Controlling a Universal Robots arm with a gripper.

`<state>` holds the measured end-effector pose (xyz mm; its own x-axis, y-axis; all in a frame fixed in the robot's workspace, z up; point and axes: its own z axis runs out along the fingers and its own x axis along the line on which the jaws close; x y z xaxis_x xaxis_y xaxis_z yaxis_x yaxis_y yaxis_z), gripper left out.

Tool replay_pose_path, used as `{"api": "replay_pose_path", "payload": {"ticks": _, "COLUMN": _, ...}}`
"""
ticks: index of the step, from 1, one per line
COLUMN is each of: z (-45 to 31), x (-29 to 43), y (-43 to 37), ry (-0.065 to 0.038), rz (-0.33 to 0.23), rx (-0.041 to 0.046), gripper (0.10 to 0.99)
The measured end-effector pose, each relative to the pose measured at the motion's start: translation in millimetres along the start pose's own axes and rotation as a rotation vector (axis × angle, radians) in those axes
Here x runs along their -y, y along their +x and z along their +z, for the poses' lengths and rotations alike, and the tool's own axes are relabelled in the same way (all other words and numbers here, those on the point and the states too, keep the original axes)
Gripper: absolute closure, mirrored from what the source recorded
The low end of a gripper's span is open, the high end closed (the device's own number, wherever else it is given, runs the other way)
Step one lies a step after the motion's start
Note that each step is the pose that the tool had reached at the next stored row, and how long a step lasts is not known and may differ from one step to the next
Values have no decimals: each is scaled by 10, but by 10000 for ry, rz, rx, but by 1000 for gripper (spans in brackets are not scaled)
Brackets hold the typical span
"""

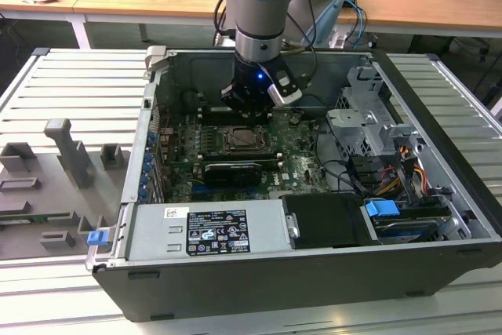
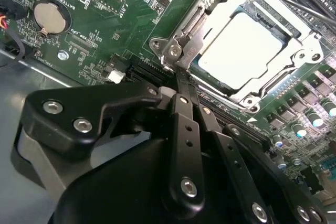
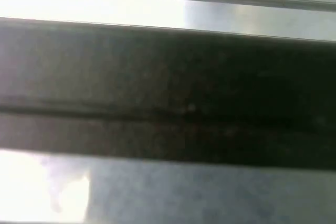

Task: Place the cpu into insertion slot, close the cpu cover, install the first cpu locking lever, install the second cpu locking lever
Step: 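Install the first cpu locking lever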

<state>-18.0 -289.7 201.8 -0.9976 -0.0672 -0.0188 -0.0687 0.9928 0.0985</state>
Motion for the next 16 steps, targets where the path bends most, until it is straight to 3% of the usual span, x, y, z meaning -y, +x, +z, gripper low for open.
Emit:
{"api": "replay_pose_path", "payload": {"ticks": 8, "z": -104, "x": -10, "y": -2, "ry": 2, "rz": 0, "rx": -1, "gripper": 980}}
{"api": "replay_pose_path", "payload": {"ticks": 16, "z": -112, "x": 37, "y": 1, "ry": 2, "rz": 0, "rx": -1, "gripper": 980}}
